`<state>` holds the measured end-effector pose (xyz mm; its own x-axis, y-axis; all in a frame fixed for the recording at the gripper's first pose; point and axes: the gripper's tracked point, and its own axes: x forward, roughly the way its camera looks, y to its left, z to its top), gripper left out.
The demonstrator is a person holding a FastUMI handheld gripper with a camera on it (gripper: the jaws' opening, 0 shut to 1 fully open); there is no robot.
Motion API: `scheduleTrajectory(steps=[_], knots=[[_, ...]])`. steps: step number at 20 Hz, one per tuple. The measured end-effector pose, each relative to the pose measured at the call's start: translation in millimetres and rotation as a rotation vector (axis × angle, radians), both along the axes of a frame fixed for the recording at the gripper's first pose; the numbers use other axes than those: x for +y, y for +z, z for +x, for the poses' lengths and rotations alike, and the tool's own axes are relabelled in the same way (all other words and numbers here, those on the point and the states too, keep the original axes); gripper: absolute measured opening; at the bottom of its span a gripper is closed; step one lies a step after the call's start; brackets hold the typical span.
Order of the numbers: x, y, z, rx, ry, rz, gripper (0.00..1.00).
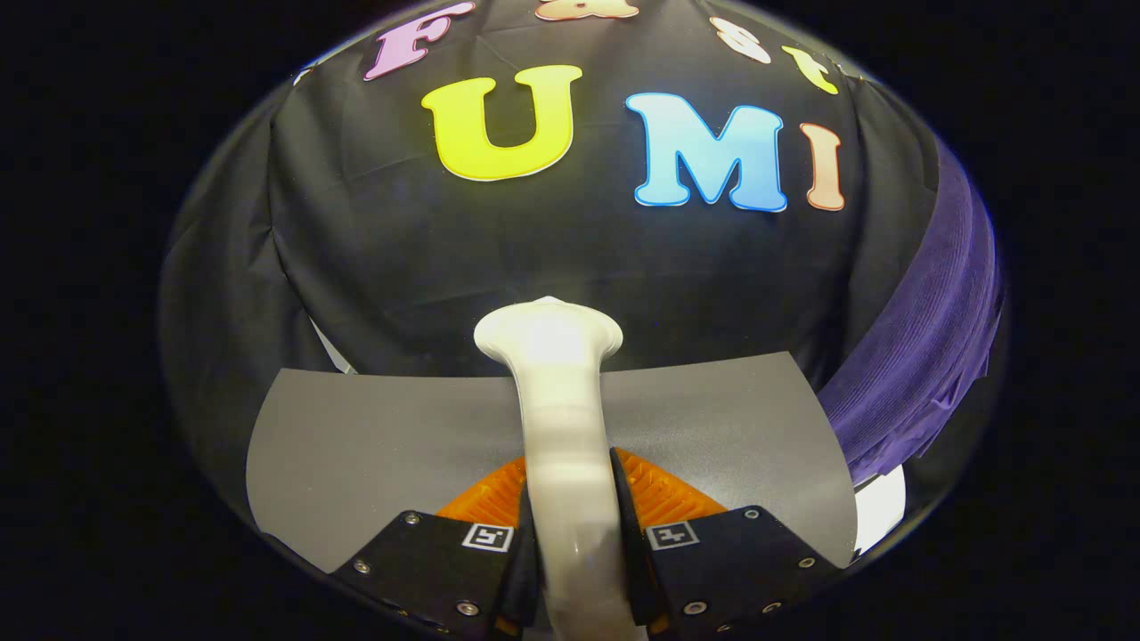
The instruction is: Iron the clothes twice with a garment steamer, once on the left side and once on the right side.
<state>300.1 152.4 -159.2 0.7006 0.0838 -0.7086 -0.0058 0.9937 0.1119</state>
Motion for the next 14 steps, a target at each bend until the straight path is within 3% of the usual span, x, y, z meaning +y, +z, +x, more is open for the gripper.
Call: scheduleTrajectory(steps=[4,9,14], knots=[[5.0,20.1,-17.4,-0.084,0.051,0.058,0.39],[-13.1,64.8,-56.0,-0.214,0.033,0.116,0.39],[-49.1,123.8,-115.2,-0.345,0.048,0.097,0.39]])
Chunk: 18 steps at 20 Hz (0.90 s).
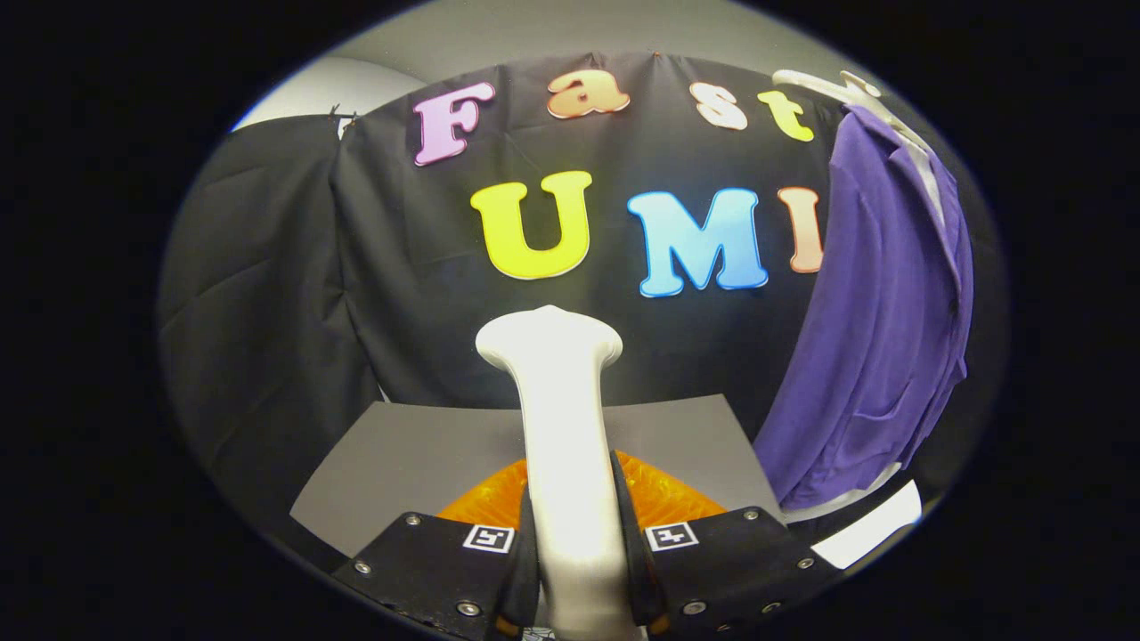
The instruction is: Iron the clothes twice with a garment steamer, once on the left side and once on the right side.
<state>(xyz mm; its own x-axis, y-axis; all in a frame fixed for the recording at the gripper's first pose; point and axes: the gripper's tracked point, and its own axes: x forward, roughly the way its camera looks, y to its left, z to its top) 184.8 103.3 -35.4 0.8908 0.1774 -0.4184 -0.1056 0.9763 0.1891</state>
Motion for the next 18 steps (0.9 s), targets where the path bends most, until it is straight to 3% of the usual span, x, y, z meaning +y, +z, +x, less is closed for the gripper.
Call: scheduleTrajectory(steps=[6,18], knots=[[-50.4,45.1,-53.9,-0.101,0.025,0.019,0.39],[-169.8,96.0,-118.1,-0.239,-0.021,-0.043,0.39]])
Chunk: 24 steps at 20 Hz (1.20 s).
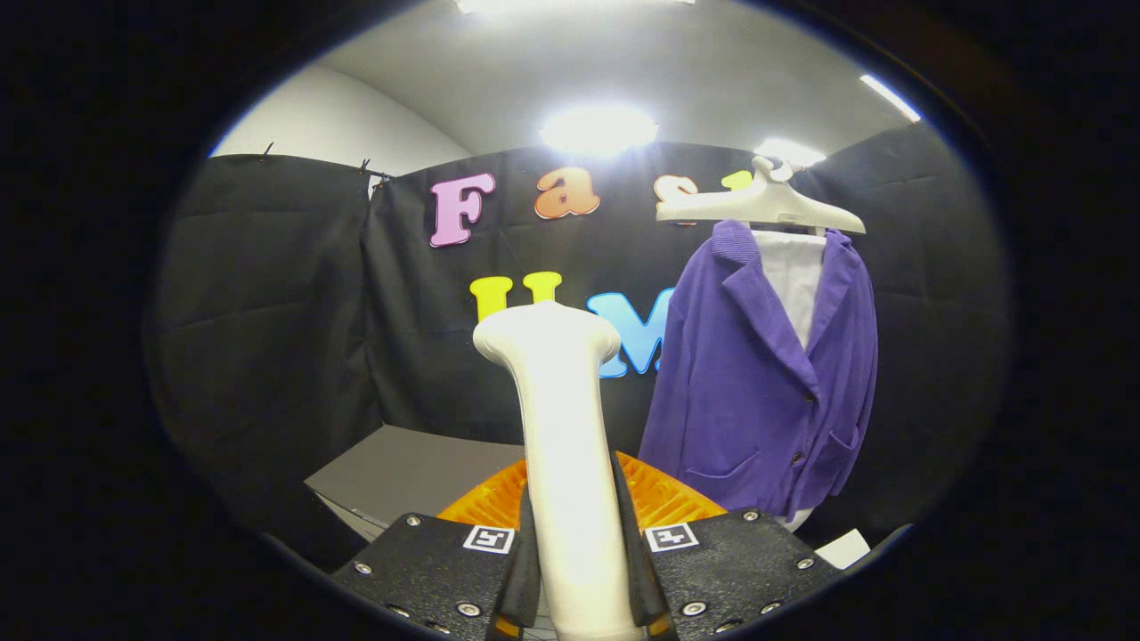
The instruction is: Iron the clothes twice with a garment steamer, once on the left side and once on the right side.
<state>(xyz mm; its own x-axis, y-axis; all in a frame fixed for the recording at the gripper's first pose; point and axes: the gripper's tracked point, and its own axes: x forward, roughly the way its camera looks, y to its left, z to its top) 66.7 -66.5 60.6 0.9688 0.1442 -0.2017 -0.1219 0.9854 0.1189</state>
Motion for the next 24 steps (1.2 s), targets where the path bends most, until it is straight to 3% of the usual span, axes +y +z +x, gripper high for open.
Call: scheduleTrajectory(steps=[9,16,24], knots=[[-99.5,17.1,-7.8,-0.052,-0.094,0.017,0.39],[-143.8,38.2,32.8,-0.108,-0.211,0.04,0.39],[-176.1,26.0,87.6,-0.121,-0.352,-0.05,0.39]])
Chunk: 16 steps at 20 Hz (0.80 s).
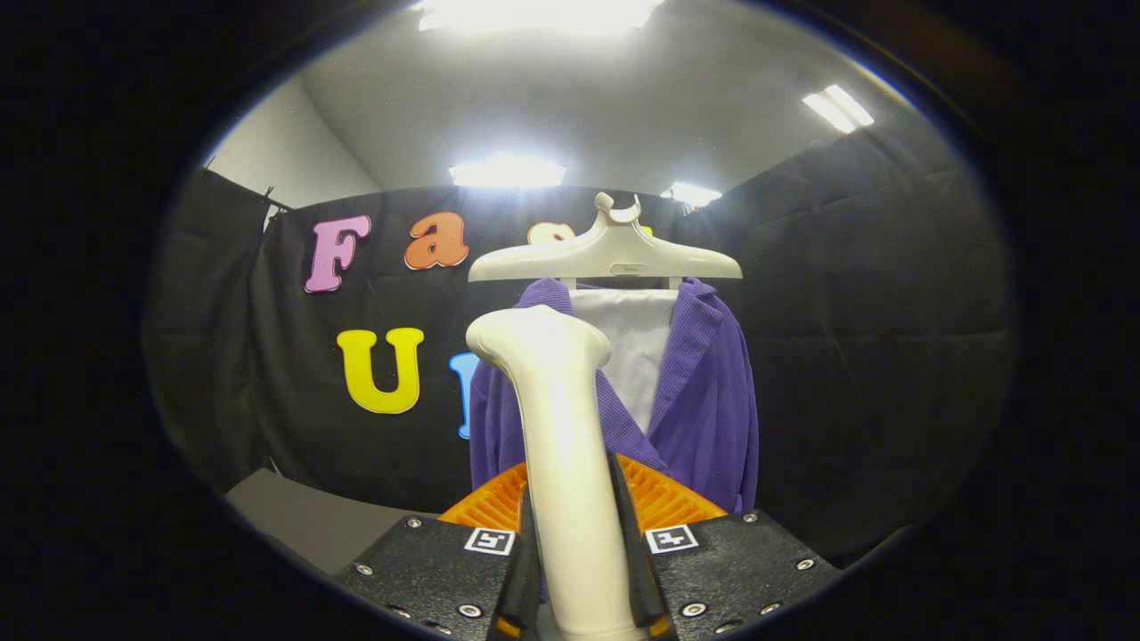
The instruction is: Iron the clothes twice with a garment steamer, once on the left side and once on the right side.
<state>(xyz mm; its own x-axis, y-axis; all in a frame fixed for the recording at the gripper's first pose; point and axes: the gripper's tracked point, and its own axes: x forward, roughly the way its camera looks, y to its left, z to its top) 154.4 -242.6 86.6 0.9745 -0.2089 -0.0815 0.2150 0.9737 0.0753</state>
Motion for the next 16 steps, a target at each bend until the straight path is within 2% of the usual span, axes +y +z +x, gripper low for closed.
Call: scheduleTrajectory(steps=[8,16], knots=[[-6.0,-44.7,28.8,0.061,-0.022,0.012,0.39],[-7.6,-77.8,22.2,0.107,-0.023,0.03,0.39]])
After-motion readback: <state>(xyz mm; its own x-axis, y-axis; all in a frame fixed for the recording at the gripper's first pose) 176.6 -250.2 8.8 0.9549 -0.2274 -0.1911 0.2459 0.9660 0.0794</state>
